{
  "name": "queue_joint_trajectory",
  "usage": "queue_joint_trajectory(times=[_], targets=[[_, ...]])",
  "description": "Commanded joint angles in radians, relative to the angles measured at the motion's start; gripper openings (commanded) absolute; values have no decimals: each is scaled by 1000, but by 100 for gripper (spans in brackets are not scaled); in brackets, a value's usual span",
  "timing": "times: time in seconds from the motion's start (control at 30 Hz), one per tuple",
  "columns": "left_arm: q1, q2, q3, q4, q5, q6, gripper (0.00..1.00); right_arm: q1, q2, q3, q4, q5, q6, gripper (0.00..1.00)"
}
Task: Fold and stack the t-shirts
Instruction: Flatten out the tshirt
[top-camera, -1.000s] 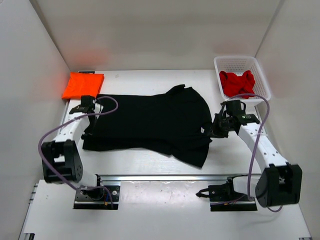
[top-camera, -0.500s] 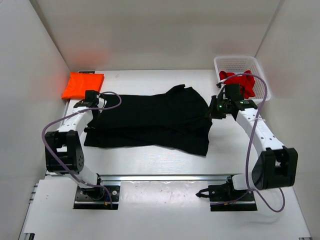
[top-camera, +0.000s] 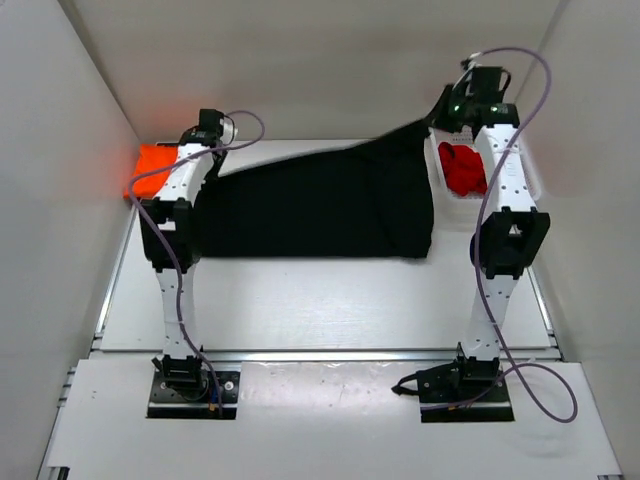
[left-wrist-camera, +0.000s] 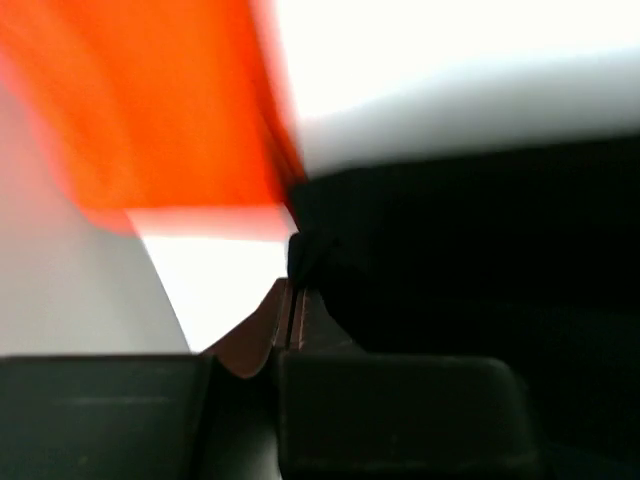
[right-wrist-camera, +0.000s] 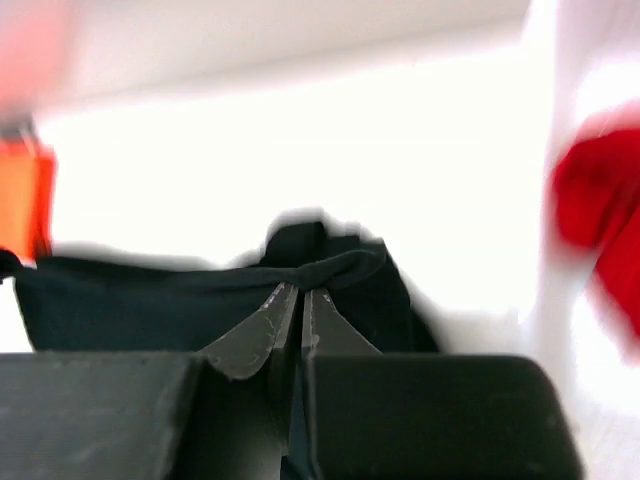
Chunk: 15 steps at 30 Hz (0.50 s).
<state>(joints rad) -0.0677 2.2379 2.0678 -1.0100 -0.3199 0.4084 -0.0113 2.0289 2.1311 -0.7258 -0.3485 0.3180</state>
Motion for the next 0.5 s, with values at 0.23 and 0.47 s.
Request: queue_joint_trajectory(times=[0.23,0.47], targets=[[-83,-805,-598,872,-134,106,0,-294,-308,207,-47,28,61,0],[-122,-882,-846,826,-117,76,0,-83,-396,-61,-72,139,-34,1]])
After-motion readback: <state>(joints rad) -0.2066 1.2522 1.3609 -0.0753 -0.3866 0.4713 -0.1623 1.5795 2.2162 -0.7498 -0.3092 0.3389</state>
